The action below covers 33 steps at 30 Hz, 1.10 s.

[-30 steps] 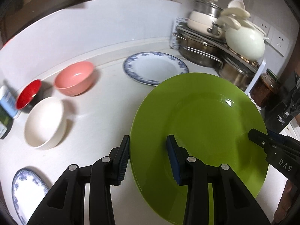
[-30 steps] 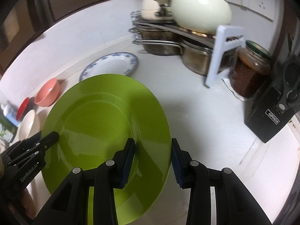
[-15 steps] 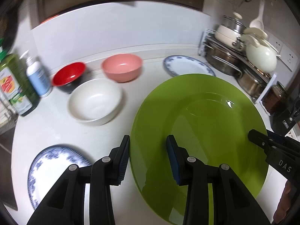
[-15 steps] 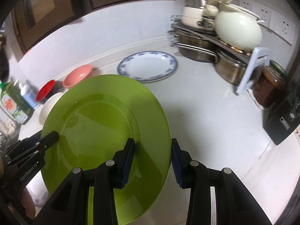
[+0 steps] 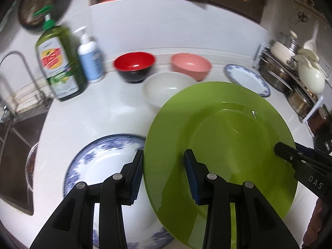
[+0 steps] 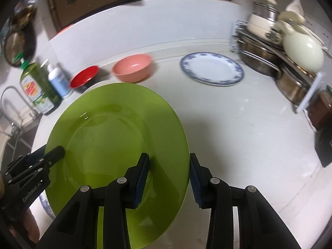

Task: Organize plates and bowls
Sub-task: 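Carry the green plate with both grippers and lower it onto the blue-and-white plate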

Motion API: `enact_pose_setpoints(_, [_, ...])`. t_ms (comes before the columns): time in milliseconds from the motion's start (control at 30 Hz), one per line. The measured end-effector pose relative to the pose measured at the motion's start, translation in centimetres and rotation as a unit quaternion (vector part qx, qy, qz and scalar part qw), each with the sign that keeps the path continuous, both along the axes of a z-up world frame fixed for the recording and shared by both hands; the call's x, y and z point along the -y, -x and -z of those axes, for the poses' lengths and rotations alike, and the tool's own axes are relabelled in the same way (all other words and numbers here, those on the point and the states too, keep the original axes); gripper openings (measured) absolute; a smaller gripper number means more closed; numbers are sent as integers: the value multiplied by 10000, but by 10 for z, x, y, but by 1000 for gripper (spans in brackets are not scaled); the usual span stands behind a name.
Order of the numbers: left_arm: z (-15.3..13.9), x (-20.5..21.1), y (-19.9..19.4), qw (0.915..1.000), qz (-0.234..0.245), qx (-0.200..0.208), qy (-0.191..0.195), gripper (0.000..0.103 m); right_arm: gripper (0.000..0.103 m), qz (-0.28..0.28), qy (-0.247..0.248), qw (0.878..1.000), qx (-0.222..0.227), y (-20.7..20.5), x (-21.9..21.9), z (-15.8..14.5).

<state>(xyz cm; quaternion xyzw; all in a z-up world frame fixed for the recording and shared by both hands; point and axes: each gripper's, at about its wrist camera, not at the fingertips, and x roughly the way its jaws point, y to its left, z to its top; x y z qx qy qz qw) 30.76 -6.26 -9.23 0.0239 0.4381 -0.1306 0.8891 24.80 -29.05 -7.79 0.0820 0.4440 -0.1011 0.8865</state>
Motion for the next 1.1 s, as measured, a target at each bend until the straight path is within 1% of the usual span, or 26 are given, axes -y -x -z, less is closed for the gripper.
enact_pose_setpoints(233, [8, -46, 6, 9992, -387, -104, -72, 39, 39, -446, -29, 9990, -69, -9, -48, 7])
enact_pose_setpoints(533, [24, -97, 9, 9958, -842, -310, -206, 39, 39, -909, -146, 9954, -245, -19, -90, 21])
enact_pose_setpoints(800, [41, -125, 6, 9918, -1146, -495, -286, 39, 39, -1224, -263, 9911, -443, -33, -121, 41])
enact_pose_setpoints(1100, [63, -139, -1, 9883, -1309, -752, -229, 39, 39, -1376, -285, 9879, -655, -46, -138, 61])
